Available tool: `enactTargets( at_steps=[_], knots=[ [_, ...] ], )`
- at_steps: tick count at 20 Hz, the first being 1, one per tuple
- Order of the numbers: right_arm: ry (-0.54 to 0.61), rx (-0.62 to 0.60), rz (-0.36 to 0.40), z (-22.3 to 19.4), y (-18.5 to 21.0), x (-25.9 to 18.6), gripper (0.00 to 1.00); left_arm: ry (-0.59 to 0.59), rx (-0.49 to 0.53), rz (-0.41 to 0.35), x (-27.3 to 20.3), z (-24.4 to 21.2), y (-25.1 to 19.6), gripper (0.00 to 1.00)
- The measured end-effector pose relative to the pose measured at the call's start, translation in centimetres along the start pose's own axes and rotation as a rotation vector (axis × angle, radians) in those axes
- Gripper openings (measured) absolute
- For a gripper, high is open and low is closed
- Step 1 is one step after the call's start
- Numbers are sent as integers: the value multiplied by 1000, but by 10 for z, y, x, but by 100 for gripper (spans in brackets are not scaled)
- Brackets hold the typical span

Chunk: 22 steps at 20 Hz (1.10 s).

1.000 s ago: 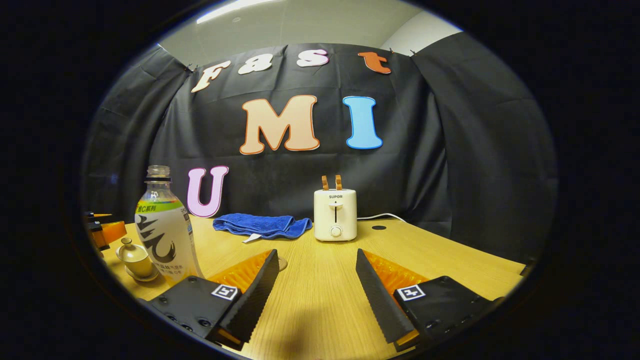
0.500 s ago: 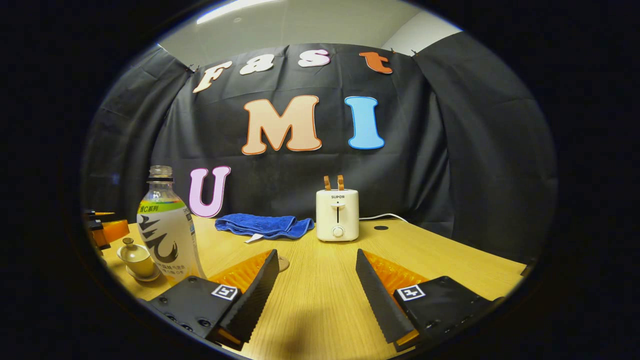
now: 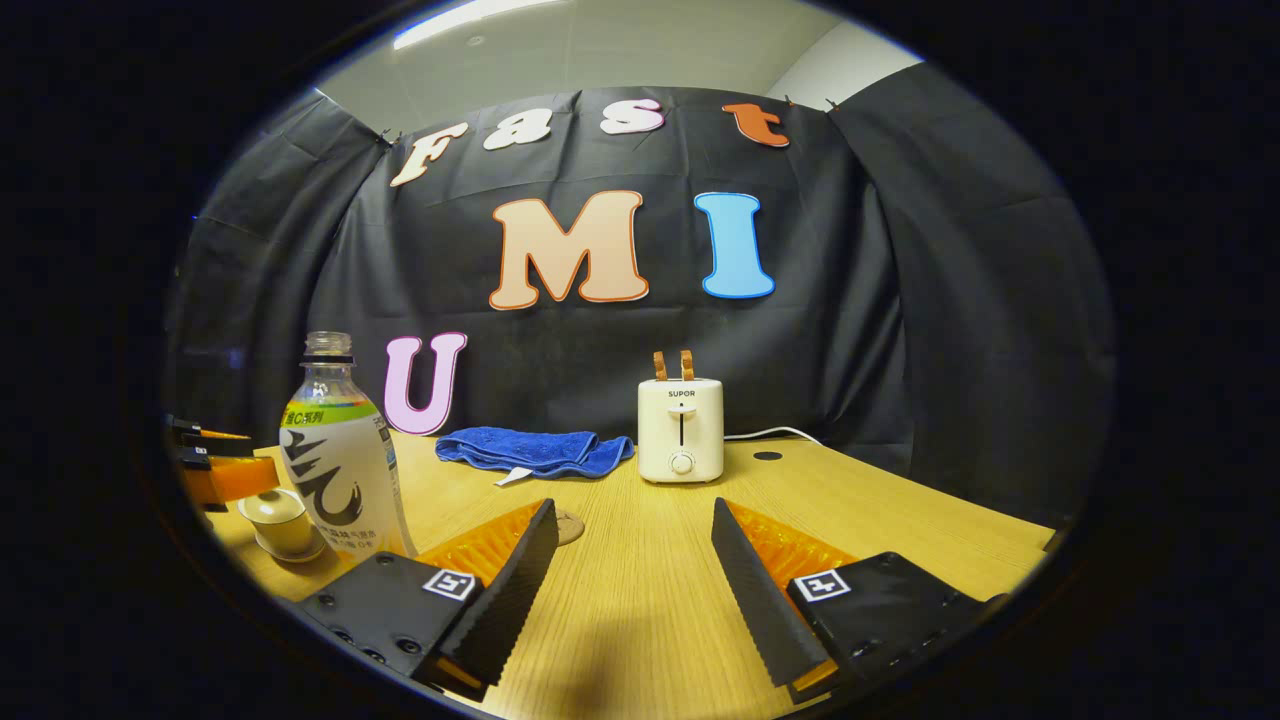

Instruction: Open the teacup lid with one hand, grasp the water bottle and pour water into the teacup with the other hand; after pouring, place the water bottle on the coaster and then close the teacup lid.

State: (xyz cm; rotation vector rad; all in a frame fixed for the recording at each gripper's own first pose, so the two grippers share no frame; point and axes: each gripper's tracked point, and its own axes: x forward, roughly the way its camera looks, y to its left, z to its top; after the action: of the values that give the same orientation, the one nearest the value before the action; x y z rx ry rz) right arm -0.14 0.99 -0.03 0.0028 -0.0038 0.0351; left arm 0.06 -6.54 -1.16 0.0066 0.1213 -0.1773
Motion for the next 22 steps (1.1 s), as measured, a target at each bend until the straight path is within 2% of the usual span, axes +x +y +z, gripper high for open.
enactTargets(
  at_steps=[3, 4, 7, 8, 10, 13, 16, 18, 20, 21, 22],
  knots=[
    [0, 0, 4, 0, 1, 0, 96, 40, 8, -7, 1, -8, -2, 91],
    [-1, 0, 6, 0, 2, 0, 95, 46, 8, -6, 2, -8, -3, 84],
    [0, 1, 6, 1, 1, 0, 95, 72, 14, -9, 3, -14, -5, 74],
    [0, 0, 6, 0, 2, 0, 98, 77, 15, -9, 3, -16, -5, 65],
    [0, 1, 6, 1, 1, 0, 96, 84, 18, -11, 2, -16, -6, 54],
    [0, 0, 6, 0, 2, 0, 96, 78, 32, -13, 1, -17, -8, 48],
    [0, 1, 7, 1, 2, 0, 96, 70, 38, -19, 3, -15, -10, 34],
    [1, 1, 16, 0, 4, 0, 96, 68, 47, -18, 2, -14, -9, 27],
    [3, 1, 26, 0, 6, -1, 98, 52, 30, -18, 3, -11, -7, 24],
    [4, 1, 34, -1, 8, -2, 95, 50, 21, -20, 3, -12, -9, 23],
    [3, 2, 41, 0, 10, -3, 98, 46, 12, -17, 3, -11, -9, 23]
  ],
)
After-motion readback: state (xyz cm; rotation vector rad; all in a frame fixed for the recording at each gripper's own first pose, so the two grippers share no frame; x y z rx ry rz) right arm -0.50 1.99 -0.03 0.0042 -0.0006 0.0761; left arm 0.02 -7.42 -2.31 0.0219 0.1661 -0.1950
